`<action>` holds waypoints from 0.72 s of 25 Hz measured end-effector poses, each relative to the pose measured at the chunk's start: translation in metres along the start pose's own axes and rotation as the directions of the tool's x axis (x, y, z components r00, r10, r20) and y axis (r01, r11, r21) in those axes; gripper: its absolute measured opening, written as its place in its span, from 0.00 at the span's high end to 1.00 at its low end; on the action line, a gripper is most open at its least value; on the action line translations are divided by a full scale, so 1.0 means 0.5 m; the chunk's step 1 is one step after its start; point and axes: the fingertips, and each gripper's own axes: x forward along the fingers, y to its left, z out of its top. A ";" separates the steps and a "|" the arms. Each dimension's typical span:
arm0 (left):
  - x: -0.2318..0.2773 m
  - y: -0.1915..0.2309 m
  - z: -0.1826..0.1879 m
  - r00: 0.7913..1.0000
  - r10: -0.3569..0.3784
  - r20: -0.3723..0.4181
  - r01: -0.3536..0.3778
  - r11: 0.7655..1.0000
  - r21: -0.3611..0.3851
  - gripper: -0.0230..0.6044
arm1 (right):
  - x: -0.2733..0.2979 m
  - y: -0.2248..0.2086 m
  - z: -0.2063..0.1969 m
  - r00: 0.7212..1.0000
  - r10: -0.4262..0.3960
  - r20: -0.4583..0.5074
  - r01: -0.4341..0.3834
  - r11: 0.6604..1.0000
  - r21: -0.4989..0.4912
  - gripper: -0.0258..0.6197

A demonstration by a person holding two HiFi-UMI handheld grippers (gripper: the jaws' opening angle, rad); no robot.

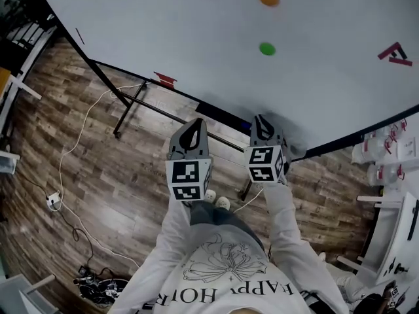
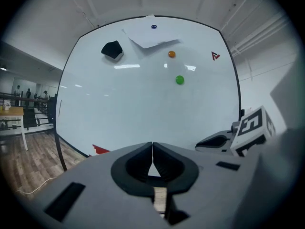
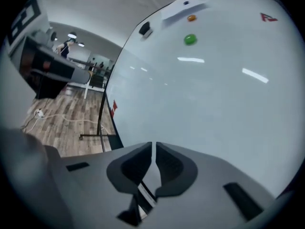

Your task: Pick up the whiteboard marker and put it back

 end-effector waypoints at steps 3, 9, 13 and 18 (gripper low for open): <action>0.001 -0.038 0.037 0.999 -0.030 0.035 0.029 0.999 0.033 0.95 | -0.055 -0.042 0.037 0.997 -0.045 0.069 0.037 0.993 0.114 0.93; 0.007 -0.087 0.098 0.993 -0.070 0.100 0.060 0.994 0.094 0.95 | -0.138 -0.115 0.074 0.974 -0.165 0.155 0.110 0.943 0.313 0.95; 0.000 -0.110 0.126 0.988 -0.076 0.131 0.058 0.989 0.138 0.95 | -0.176 -0.143 0.074 0.958 -0.221 0.185 0.127 0.900 0.416 0.96; -0.009 -0.133 0.146 0.983 -0.096 0.153 0.072 0.986 0.153 0.95 | -0.207 -0.161 0.068 0.946 -0.259 0.195 0.138 0.865 0.482 0.96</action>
